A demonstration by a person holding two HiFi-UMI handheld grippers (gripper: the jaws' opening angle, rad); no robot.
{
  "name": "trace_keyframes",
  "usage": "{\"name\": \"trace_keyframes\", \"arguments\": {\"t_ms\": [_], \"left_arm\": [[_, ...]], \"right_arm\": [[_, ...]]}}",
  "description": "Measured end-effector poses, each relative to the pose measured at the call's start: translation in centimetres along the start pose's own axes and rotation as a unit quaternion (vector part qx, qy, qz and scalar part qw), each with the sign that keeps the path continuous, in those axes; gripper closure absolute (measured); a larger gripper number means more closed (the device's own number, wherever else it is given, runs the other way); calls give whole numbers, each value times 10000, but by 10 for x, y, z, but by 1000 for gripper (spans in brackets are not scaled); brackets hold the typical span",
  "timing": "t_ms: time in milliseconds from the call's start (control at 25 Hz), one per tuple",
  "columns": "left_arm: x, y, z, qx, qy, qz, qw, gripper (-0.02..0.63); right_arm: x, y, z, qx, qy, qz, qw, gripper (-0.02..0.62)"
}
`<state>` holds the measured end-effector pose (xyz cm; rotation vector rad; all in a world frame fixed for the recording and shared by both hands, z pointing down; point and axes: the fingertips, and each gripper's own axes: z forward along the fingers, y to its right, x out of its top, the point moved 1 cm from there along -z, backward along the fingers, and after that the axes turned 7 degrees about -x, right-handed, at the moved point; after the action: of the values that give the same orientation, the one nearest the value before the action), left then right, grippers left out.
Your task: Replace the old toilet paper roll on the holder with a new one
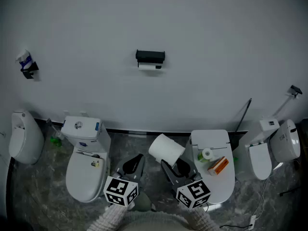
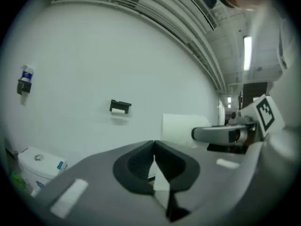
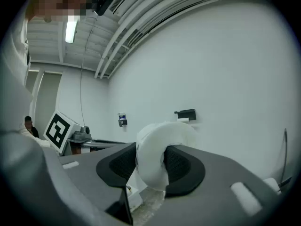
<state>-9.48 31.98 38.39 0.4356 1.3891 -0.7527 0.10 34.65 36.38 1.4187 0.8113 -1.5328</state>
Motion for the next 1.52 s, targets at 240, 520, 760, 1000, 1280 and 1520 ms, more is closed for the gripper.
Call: {"name": "trace_keyframes", "arguments": {"t_ms": [240, 520, 760, 1000, 1280, 1520], "left_arm": [[3, -16, 24, 24, 50, -31, 10000, 598], [11, -60, 79, 3, 91, -61, 9999, 598], [35, -120, 142, -154, 112, -12, 9998, 598], [69, -188, 210, -322, 101, -27, 9994, 598], [87, -252, 267, -472, 43, -74, 9988, 598], [96, -280, 297, -604, 48, -70, 9981, 598]], "right_arm": [[-1, 16, 21, 48, -21, -20, 10000, 430], [6, 52, 79, 56, 24, -13, 10000, 430], [27, 88, 160, 16, 89, -55, 9999, 430], [58, 127, 246, -125, 157, -49, 9998, 431], [68, 160, 318, -327, 107, 67, 9994, 431], [63, 174, 350, -381, 48, 205, 9991, 431]]}}
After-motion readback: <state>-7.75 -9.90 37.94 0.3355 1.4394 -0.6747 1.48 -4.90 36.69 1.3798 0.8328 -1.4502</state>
